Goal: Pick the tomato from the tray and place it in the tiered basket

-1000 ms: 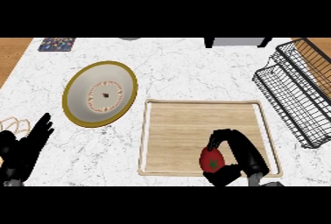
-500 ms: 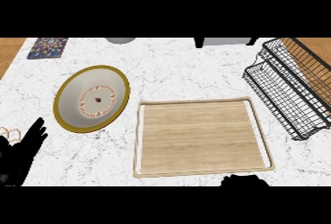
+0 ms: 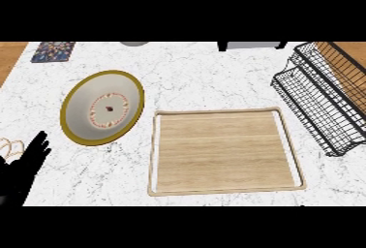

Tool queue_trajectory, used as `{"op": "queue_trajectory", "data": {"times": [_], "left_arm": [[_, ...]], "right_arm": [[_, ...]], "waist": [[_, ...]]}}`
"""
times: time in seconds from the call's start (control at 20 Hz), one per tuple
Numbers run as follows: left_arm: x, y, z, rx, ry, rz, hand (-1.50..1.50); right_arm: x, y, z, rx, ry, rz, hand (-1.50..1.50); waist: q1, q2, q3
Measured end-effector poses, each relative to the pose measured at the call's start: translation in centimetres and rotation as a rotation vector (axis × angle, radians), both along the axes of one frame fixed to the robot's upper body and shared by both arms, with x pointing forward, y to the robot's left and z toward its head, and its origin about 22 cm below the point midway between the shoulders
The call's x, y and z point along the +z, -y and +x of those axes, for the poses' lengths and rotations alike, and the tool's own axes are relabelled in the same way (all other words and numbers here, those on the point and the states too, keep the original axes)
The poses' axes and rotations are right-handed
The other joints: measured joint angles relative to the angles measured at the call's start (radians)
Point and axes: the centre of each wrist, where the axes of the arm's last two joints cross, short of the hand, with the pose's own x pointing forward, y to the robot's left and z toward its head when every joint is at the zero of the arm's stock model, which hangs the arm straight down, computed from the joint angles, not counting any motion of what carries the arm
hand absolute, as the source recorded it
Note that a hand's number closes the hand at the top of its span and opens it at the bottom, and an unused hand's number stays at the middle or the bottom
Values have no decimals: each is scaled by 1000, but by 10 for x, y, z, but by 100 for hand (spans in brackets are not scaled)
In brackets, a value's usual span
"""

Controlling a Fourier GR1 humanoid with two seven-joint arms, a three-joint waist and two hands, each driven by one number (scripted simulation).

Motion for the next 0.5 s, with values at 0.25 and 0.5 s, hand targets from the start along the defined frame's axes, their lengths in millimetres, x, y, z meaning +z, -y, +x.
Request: {"op": "queue_trajectory", "data": {"times": [0.25, 0.5], "left_arm": [[-2, 2, 1, -18, 1, -7, 0], [1, 7, 8, -38, 16, -7, 0]], "right_arm": [[5, 11, 5, -55, 85, 1, 150], [15, 16, 21, -107, 188, 14, 150]], "waist": [[15, 8, 0], [39, 15, 0]]}}
